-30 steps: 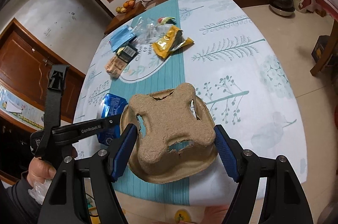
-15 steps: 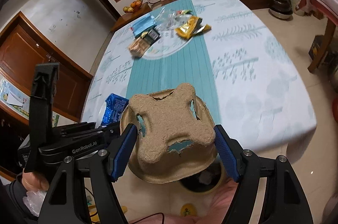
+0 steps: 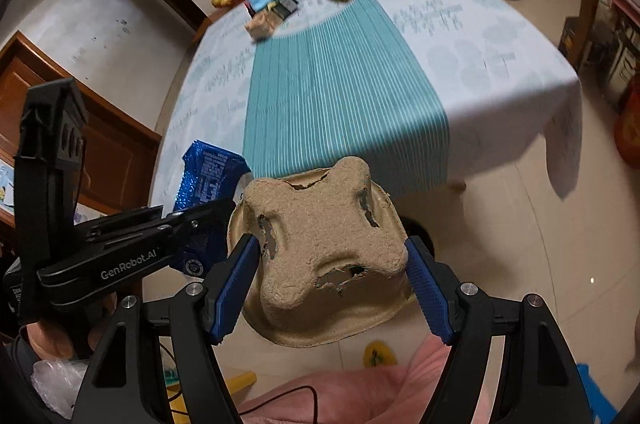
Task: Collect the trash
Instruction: 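Lift the blue carton and pulp tray and carry them over the bin, then open both grippers over the bin, dropping carton and pulp tray, then raise both tools back over the table, then reach the left gripper to the tan milk carton while the right reaches the yellow packet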
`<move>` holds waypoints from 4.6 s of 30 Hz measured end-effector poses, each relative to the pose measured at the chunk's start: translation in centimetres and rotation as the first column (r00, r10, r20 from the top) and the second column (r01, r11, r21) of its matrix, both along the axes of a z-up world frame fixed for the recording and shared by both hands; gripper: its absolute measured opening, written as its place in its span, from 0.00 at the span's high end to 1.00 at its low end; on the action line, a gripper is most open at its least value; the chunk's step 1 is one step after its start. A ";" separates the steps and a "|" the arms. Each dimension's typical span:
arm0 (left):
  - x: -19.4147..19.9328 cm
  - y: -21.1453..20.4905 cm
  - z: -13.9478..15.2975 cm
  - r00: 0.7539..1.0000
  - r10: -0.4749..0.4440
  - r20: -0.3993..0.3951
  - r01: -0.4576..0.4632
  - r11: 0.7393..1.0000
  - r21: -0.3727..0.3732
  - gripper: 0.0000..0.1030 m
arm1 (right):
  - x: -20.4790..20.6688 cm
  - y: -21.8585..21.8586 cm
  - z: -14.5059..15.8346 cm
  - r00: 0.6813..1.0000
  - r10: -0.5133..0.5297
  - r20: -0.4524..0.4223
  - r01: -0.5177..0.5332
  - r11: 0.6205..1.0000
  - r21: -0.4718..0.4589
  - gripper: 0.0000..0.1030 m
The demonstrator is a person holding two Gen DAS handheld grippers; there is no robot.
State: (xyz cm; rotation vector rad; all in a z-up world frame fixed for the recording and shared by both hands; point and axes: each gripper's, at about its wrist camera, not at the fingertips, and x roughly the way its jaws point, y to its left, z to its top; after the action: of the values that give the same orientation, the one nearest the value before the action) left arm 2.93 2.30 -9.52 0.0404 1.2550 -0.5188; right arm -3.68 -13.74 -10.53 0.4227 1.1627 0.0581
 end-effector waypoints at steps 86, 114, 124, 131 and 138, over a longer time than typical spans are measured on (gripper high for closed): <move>-11.4 -2.6 14.0 0.875 0.226 0.429 -0.236 0.971 -0.031 0.21 | -4.5 -7.3 7.0 0.986 -0.020 0.165 0.007 0.997 0.082 0.19; -6.2 1.4 20.6 0.803 0.344 0.487 -0.410 0.912 0.031 0.21 | 6.0 -5.1 14.9 0.941 0.100 0.325 -0.089 0.995 -0.049 0.19; 9.2 7.1 15.7 0.878 0.281 0.388 -0.324 0.945 0.050 0.21 | 19.5 -2.2 9.7 0.969 -0.084 0.232 0.093 0.995 -0.029 0.19; 21.9 10.5 12.7 0.935 0.195 0.296 -0.217 0.975 0.043 0.21 | 29.6 0.8 5.4 0.968 -0.181 0.171 0.191 0.981 -0.039 0.19; 32.1 8.0 7.4 0.976 0.035 0.215 -0.050 0.997 0.065 0.21 | 37.1 -0.1 1.3 0.952 -0.278 0.132 0.290 0.954 -0.082 0.19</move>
State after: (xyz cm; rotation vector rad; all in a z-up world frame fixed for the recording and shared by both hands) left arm 34.99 10.28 -2.12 0.1249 1.0608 -0.4215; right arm 33.40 -13.89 -9.22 0.4874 0.9730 -0.2227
